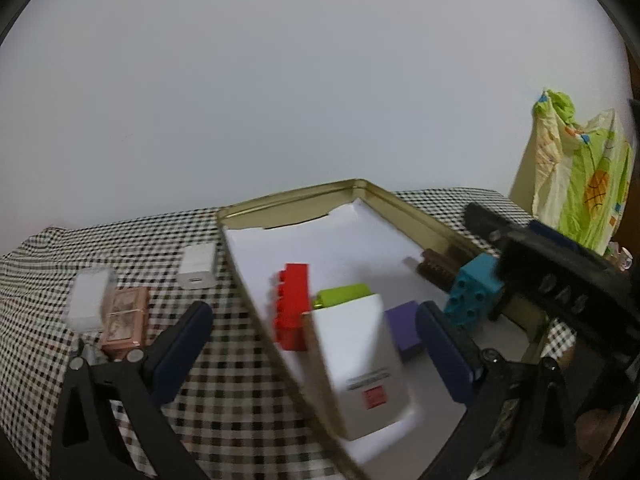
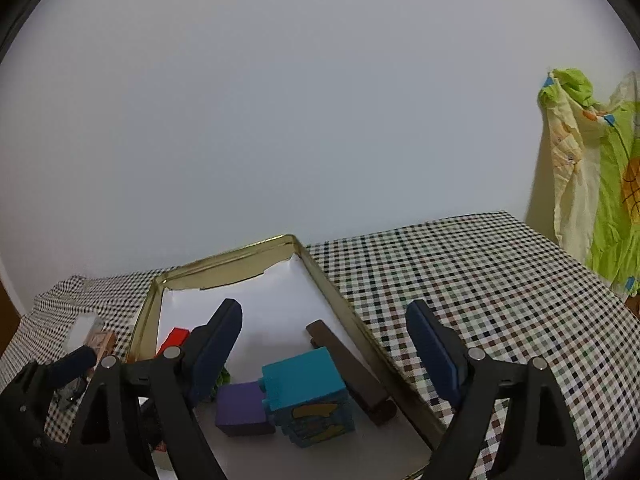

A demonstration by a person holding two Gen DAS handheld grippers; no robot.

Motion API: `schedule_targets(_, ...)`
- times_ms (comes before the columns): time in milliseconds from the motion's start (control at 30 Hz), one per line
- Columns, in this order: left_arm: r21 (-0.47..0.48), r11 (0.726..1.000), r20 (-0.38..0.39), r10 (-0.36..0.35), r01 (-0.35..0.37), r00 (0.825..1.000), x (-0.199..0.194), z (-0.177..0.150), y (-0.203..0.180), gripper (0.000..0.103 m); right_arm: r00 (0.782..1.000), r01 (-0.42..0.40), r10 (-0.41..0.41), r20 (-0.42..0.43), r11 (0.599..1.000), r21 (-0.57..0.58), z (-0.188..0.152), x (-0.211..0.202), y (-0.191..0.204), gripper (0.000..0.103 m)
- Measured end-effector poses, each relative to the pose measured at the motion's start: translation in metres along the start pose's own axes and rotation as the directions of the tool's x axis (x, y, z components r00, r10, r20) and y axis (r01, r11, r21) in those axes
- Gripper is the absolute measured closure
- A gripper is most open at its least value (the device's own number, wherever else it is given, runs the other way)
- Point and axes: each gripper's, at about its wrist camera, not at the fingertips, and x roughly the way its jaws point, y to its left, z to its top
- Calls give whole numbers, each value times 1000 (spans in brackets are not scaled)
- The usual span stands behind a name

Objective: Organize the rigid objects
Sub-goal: 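Carry the white box and purple block into the gold tray and release both, then withdraw both grippers from the tray toward the geode and picture box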

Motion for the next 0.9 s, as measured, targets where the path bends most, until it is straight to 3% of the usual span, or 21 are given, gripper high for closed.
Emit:
schedule_targets(267,-44,995,37,87,-85,996,-5,-3,27,1,994,63,-64,91,998,18,0,-7,-6,17)
schedule_targets(467,-54,992,75,118,-114,990,-13,-5,37,1,968,77,-93,234,994,77,-1,-28,-6,17)
schedule_targets(900,-47,987,2,153,-153,988,-9,-8,77,1,979,119,-111,174,992,-33,-4,-16,37,16)
